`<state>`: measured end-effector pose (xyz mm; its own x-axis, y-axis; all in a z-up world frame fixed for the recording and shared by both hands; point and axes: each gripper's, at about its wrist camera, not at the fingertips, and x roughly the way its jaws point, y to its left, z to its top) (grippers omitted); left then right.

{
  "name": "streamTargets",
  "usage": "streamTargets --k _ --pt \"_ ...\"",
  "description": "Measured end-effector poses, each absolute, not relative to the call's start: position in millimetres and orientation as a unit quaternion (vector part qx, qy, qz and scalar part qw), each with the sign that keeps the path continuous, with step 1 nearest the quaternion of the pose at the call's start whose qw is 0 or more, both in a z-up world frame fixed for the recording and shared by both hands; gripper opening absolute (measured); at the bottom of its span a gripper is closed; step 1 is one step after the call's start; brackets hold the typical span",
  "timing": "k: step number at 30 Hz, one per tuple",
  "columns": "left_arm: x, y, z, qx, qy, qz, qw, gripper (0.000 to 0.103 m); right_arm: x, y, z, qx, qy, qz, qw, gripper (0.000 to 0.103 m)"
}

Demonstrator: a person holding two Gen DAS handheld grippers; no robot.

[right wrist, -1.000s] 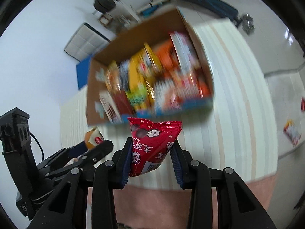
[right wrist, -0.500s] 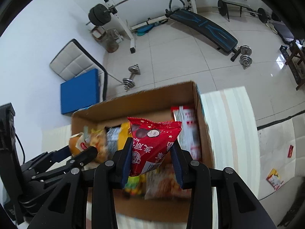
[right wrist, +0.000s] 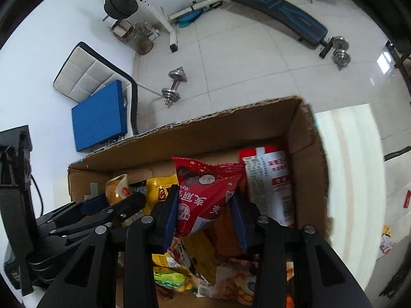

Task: Organize snacks
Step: 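Open both tools to drop the pastry and red packet into the box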

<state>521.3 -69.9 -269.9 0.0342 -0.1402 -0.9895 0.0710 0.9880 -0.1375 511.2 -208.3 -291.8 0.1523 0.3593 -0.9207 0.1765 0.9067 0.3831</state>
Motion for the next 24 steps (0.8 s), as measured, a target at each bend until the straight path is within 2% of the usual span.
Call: streamTargets --k 1,3,4,5,7,10,14,16,24 --pt "522.1 -69.4 -272.0 -0.031 0.695 -0.073 0.715 0.054 511.9 -208.0 -293.3 0.206 0.65 0.061 0.729 0.046" --pt "523.2 -65.8 -274.9 -0.045 0.698 -0.068 0.711 0.055 511.9 -206.8 -292.7 0.197 0.651 0.055 0.731 0.061" --pt "523.3 -65.9 -274.9 -0.047 0.698 -0.066 0.711 0.061 511.6 -207.2 -292.0 0.194 0.651 0.054 0.732 0.067" --pt "523.4 -65.3 -274.2 -0.049 0.697 -0.064 0.712 0.073 511.1 -207.4 -291.2 0.195 0.65 0.055 0.732 0.067" --pt "522.9 -64.9 -270.0 -0.046 0.692 -0.057 0.718 0.081 512.6 -207.9 -289.0 0.191 0.652 0.053 0.732 0.07" --pt "520.0 -62.8 -263.9 -0.047 0.689 -0.058 0.721 0.083 509.3 -209.8 -282.4 0.181 0.652 0.048 0.734 0.083" --pt "512.3 -60.6 -253.4 -0.038 0.681 -0.054 0.729 0.09 498.7 -211.1 -273.5 0.154 0.659 0.039 0.735 0.086" --pt "507.5 -58.5 -247.3 -0.037 0.677 -0.055 0.733 0.091 490.3 -210.2 -267.9 0.132 0.661 0.035 0.738 0.091" --pt "472.8 -54.1 -215.2 -0.018 0.649 -0.049 0.759 0.091 447.6 -206.6 -243.9 0.07 0.658 0.02 0.75 0.093"
